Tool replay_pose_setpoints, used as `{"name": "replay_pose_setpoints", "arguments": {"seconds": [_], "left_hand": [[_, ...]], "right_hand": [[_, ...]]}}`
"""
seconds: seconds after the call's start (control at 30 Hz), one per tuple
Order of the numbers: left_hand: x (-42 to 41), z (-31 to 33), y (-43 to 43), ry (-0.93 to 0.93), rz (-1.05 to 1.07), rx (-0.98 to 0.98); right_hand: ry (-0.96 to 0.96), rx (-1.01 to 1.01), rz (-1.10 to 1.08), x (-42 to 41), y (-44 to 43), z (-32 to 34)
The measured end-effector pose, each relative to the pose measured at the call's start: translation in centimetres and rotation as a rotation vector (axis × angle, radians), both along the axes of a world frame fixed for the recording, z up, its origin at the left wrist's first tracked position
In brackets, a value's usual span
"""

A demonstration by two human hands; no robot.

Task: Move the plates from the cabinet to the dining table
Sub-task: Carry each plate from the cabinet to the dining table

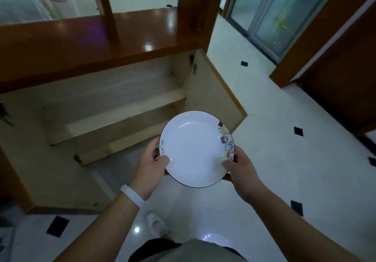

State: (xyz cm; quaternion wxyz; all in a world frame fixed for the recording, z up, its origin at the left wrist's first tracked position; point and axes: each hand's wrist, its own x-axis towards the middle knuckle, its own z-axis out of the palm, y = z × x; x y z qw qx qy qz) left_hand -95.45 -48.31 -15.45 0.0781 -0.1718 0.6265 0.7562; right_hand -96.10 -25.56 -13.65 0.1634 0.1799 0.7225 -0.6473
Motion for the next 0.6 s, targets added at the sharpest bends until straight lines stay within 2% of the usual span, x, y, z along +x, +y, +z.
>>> {"name": "replay_pose_setpoints", "arguments": {"seconds": [0.27, 0.6], "left_hand": [[3.4, 5.8, 12.5, 0.067, -0.214, 0.096], [10.1, 9.4, 31.8, 0.099, -0.537, 0.14]], "right_hand": [[0.141, -0.035, -0.164, 8.1, 13.0, 5.1], [0.23, -0.029, -0.552, 22.7, 29.5, 8.3]]}}
